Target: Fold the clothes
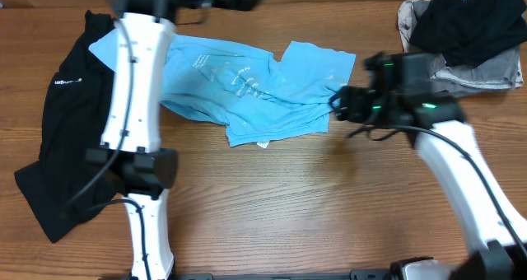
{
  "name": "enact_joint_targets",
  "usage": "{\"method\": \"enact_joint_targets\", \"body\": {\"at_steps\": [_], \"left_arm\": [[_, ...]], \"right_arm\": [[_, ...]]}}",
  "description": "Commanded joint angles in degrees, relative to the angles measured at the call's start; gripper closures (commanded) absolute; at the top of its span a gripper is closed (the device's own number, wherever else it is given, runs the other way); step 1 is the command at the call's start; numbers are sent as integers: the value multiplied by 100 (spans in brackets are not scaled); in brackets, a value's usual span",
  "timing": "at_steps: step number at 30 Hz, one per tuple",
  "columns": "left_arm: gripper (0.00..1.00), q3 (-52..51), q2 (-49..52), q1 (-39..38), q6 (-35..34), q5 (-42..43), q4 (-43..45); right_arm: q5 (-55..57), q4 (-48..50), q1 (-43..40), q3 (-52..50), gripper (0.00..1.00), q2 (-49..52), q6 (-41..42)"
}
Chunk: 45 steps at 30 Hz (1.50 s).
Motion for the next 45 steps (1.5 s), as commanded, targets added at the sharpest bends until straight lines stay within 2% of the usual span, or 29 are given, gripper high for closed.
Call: {"method": "enact_joint_targets", "body": {"at_steps": [1, 7, 9, 22, 24, 25, 27, 30, 37, 45], "left_arm": [[0, 105, -70, 225, 573, -822, -435], [0, 96, -68, 599, 798, -2599, -1165], [0, 76, -68, 651, 798, -2964, -1274], [0, 7, -20, 791, 769, -3145, -1259], [0, 2, -20, 791, 769, -3145, -1233], [0, 0, -20, 791, 769, -3145, -1222], [0, -2, -20, 791, 769, -3145, -1213], [0, -2, -20, 791, 769, -3132, -1224], [0, -9, -20, 787, 767, -3084, -1270], [0, -31, -20, 776, 772, -2927, -1499]], "right_arm": [[1054, 122, 369, -15, 26, 564, 234], [1272, 595, 634, -15, 35, 1480, 282], [1311, 765, 651, -15, 38, 1729, 282], [1576, 1010, 850, -15, 43, 2535, 267], [1648, 984, 907, -15, 49, 2535, 267], [1648, 953, 927, -15, 57, 2535, 267], [1648, 822, 933, -15, 80, 2535, 350], [1646, 455, 896, 24, 95, 2487, 601], [1646, -553, 260, 374, 96, 1727, 638], [1504, -1106, -1165, 564, 96, 1091, -260]]}}
